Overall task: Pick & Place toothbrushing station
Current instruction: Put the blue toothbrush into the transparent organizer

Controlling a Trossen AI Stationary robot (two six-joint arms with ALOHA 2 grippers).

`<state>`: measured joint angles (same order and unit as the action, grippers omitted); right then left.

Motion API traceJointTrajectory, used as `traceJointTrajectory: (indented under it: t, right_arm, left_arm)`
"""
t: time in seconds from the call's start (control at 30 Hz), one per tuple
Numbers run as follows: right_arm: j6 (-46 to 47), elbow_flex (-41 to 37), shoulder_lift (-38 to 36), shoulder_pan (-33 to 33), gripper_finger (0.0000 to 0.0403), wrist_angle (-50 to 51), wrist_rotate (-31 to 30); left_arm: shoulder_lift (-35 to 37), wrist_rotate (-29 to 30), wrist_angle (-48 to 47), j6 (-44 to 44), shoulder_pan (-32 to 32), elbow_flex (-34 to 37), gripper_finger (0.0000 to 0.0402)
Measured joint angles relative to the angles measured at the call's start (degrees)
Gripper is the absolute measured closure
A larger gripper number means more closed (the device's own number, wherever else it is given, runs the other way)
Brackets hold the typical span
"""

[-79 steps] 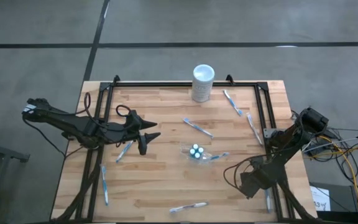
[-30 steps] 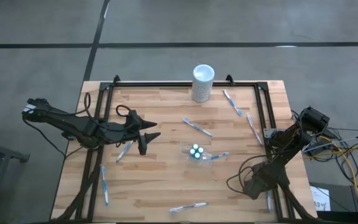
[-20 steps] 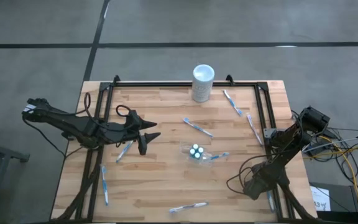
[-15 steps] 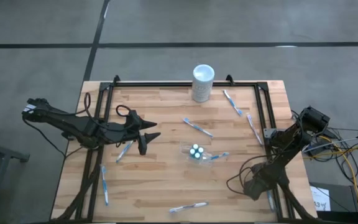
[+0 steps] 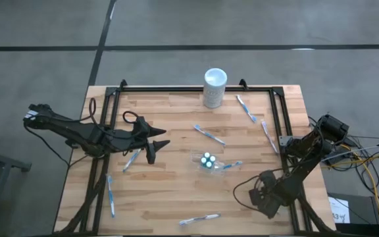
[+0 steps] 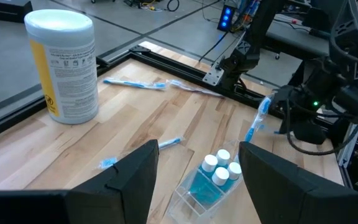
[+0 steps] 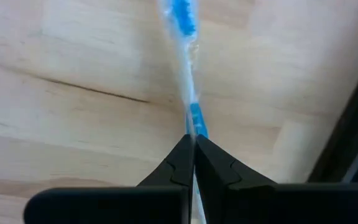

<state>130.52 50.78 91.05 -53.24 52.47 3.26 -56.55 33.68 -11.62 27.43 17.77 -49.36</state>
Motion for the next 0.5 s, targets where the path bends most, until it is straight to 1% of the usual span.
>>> traceJointTrajectory:
  t: [0.17, 0.33, 0.5]
  right_arm:
    - [-0.26, 2.81, -0.04, -0.80, 0.0395, 4.54, -3.04]
    - [-0.30, 6.07, -0.07, -0.93, 0.0395, 10.27, -4.05]
    - [-0.31, 10.01, -0.11, -1.30, 0.0395, 15.79, -8.23]
  left_arm:
    - [0.00, 0.01, 0.00, 0.01, 0.01, 0.00, 0.0172]
    - [0.00, 0.01, 0.00, 0.00, 0.00, 0.00, 0.0172]
    - [0.00, 0.00, 0.00, 0.01, 0.01, 0.00, 0.0172]
